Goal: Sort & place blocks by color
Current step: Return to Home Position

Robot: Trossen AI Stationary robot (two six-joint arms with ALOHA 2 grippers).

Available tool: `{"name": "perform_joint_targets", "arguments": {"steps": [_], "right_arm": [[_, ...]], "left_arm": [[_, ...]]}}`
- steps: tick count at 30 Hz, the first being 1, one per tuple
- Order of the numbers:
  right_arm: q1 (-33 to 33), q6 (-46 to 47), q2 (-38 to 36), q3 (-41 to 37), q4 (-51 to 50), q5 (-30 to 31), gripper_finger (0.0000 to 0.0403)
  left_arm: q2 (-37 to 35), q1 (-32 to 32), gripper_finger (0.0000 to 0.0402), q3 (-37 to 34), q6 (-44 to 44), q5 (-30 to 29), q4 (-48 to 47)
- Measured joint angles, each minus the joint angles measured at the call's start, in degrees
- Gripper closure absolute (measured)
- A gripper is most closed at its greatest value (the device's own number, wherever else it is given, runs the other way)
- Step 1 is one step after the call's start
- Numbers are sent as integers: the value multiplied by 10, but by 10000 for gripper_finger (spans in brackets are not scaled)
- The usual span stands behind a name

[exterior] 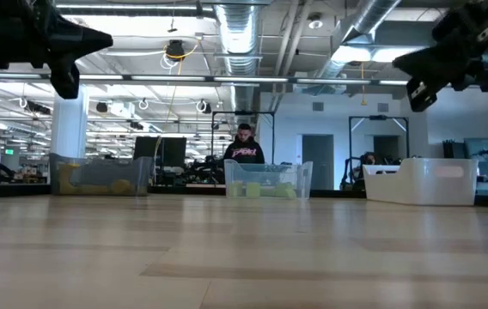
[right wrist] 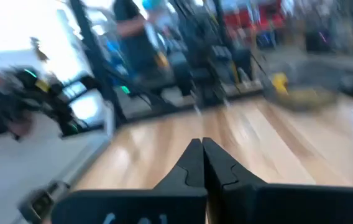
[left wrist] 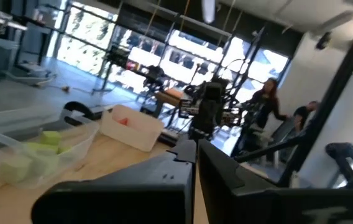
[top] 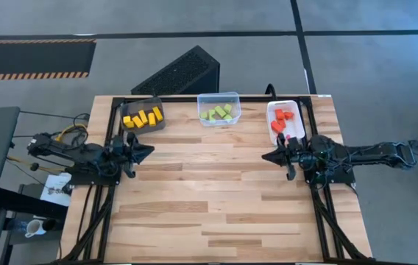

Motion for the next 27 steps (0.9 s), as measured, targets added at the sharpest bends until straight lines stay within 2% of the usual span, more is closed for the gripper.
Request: {"name": "perform_joint_targets", "arguments": {"steps": [3, 7, 12, 19, 24, 27], "right_arm": [[11, 3, -1, -27, 77, -8, 400], [14, -5, 0, -27, 74, -7, 399], [-4, -7, -12, -27, 21, -10, 400], [-39, -2, -75, -27, -60, -54, 400], [-45, -7, -139, -27, -146, -53, 398], [-53, -10, -164, -28, -151, -50, 400]], "left_arm": [[1, 12, 401, -23, -3, 28, 52], [2, 40, 401, -22, 16, 53, 41], [-19, 83, 402, -22, 48, 94, 13], [-66, 120, 401, -22, -17, 145, -112], [-66, 136, 401, -18, -17, 164, -125], [-66, 145, 401, -18, -15, 165, -127]]}}
